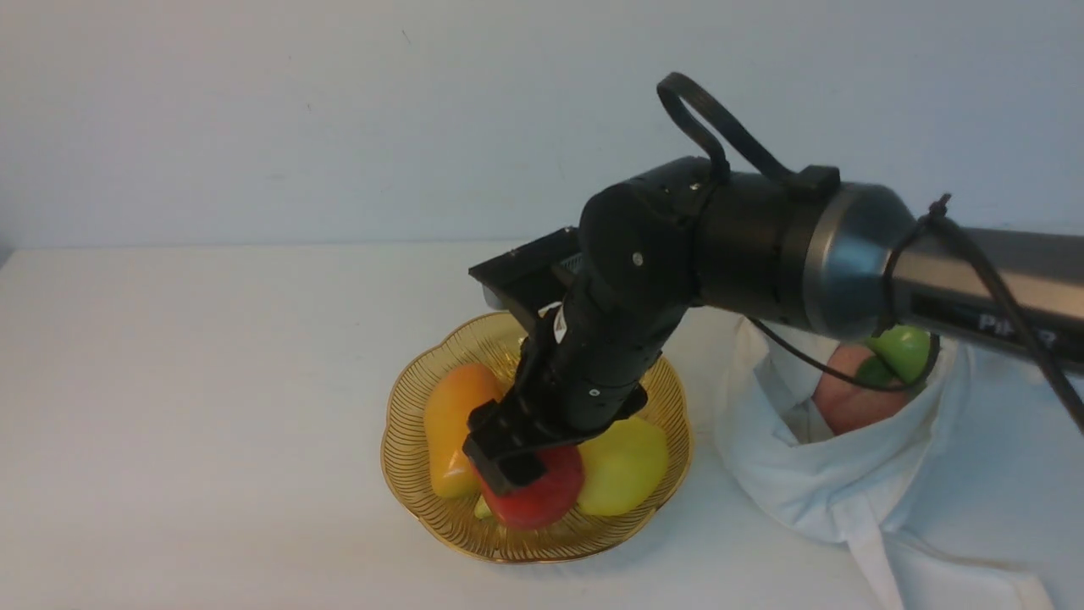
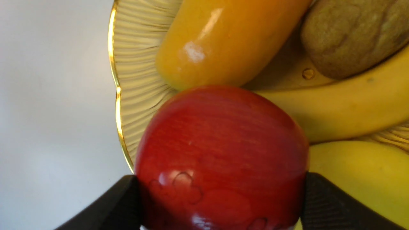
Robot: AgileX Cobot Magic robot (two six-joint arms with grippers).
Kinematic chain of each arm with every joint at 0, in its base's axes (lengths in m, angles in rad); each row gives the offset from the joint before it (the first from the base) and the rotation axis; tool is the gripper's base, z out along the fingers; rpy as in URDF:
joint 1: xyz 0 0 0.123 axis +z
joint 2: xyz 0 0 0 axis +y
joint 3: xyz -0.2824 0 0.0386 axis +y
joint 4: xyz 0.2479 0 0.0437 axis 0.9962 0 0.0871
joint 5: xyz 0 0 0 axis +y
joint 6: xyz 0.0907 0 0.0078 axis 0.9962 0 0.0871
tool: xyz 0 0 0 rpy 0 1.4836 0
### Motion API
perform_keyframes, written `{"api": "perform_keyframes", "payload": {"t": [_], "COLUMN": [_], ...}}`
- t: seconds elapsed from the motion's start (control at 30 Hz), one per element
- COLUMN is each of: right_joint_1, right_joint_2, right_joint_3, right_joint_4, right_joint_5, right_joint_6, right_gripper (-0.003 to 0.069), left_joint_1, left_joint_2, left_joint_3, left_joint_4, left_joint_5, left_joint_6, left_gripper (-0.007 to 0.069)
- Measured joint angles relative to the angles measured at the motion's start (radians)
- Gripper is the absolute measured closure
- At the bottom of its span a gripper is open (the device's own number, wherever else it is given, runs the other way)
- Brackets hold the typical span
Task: Take the fruit out of the cloth bag on the white table and place them on a plate.
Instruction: 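Move the fruit from the bag and place it onto the plate with the right gripper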
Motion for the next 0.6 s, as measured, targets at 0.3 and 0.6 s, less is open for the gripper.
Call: {"api": "perform_keyframes", "payload": {"t": [0.3,0.6], "right_joint_1": [0.0,0.0], "right_joint_2": [0.0,-0.027], "right_joint_3": [-0.002,-0.152], "right_joint_4": [-0.035,-0.098], "right_joint_5": [-0.008,0.136], "right_joint_6": [0.006,0.028], "right_gripper": [-0.0026,-0.003], "left_joint_1": [0.0,0.0], "left_joint_2": [0.0,0.0], "left_joint_3": [0.0,0.0], "left_joint_4": [0.0,0.0], "left_joint_5": [0.0,0.0], "left_joint_6": [0.0,0.001], "left_gripper": [0.0632,0.0632]}}
